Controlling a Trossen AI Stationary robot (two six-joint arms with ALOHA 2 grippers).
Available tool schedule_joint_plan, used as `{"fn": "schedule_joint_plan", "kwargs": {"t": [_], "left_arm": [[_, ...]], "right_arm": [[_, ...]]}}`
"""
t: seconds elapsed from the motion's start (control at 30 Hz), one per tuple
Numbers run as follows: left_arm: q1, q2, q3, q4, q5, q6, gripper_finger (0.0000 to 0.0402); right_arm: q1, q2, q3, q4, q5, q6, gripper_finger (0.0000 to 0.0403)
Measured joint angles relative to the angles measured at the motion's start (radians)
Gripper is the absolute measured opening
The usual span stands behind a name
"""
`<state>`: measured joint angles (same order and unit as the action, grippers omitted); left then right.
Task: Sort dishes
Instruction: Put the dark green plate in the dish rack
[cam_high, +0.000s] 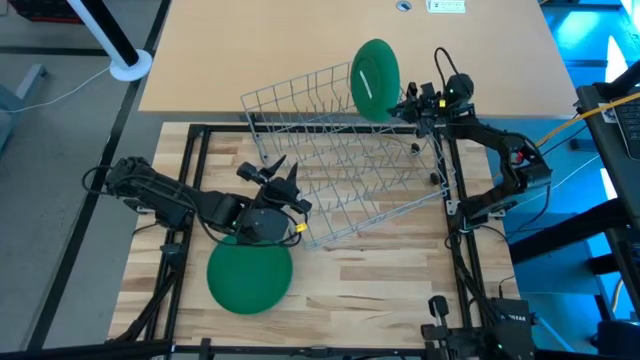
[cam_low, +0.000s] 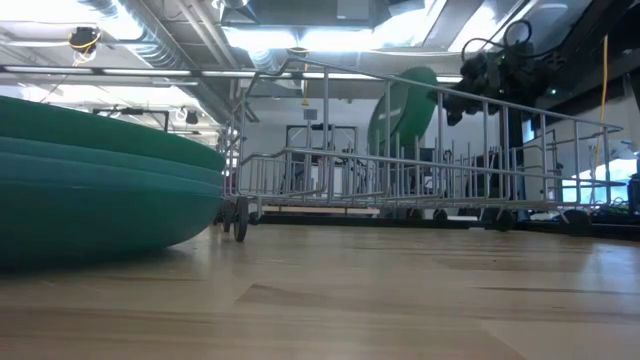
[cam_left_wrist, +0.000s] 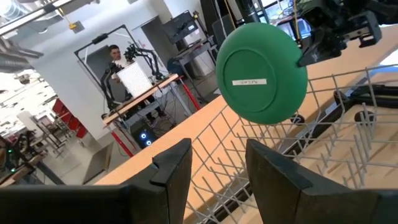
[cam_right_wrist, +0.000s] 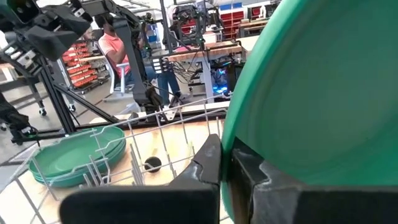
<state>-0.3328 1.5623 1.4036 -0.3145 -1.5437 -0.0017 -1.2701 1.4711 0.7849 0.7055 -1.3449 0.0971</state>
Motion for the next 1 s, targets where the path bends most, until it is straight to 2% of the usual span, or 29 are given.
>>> {"fn": "schedule_joint_plan", "kwargs": {"t": [0.43,1.0], "left_arm": [[0.0,0.0,0.0,-0.005,0.007,-0.025,0.0143],[0.0,0.0,0.0,-0.019,0.008,-0.029,0.0143]], "right_arm": [[0.0,0.066,0.001,0.005,-0.001,-0.035,0.0009],[0.0,0.069,0.001,0.008,-0.035,-0.027,0.0009]]}}
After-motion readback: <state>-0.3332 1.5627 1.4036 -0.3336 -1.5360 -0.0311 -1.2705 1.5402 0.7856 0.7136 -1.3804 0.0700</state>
